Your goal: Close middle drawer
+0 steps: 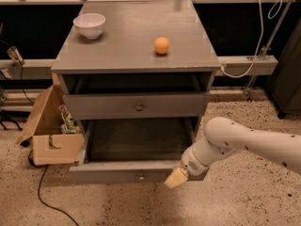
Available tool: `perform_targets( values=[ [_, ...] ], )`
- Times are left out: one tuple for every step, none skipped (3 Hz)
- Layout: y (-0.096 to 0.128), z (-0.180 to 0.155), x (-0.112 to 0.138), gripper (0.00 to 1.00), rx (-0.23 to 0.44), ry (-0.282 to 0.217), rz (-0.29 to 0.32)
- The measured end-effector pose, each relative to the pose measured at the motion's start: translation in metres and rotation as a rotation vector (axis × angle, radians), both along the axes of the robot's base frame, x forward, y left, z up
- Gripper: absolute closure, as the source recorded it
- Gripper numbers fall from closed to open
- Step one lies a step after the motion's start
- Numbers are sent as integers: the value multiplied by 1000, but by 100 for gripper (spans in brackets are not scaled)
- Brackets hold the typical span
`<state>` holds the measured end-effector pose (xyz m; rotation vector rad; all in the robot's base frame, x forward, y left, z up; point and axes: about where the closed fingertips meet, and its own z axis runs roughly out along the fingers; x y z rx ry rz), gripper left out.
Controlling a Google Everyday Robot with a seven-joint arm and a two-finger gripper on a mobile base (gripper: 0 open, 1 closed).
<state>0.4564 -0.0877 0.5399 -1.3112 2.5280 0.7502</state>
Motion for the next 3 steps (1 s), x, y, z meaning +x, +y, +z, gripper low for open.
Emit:
perform_targets(
  values=[
    [1, -6, -2, 64, 4, 10, -1],
    [1, -6, -2, 88, 4, 10, -1],
    [1, -40, 2, 100, -14, -11, 59]
  ],
)
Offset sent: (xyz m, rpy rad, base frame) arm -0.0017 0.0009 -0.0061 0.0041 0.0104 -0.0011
